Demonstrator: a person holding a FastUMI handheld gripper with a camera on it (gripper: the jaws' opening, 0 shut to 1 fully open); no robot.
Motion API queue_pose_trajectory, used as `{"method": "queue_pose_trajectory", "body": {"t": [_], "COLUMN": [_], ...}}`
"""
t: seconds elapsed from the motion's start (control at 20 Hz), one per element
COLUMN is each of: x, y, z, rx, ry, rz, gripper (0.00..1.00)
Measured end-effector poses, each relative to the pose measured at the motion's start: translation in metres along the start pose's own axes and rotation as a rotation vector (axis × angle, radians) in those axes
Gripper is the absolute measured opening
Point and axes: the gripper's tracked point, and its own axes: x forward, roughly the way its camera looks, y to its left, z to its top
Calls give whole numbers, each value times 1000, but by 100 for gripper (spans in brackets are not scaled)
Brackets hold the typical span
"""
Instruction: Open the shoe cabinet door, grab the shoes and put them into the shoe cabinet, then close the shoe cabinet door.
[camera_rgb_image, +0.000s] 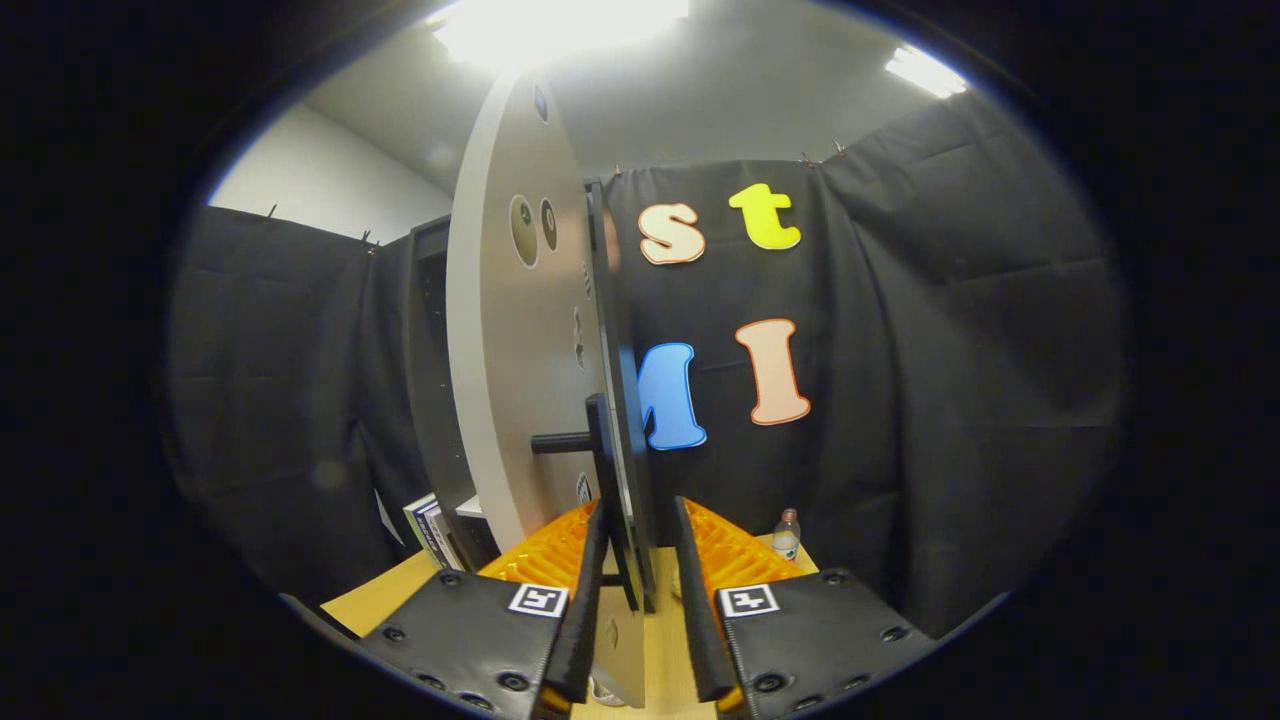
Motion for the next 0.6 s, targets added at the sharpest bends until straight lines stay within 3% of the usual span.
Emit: {"method": "queue_pose_trajectory", "body": {"t": [0.25,0.35,0.6], "x": [-45,-58,-56], "y": [14,33,106], "z": [-1,-4,-45], "rx": [-90,-119,-82], "ry": [43,47,100], "rz": [-16,-12,93], "gripper": [97,97,98]}}
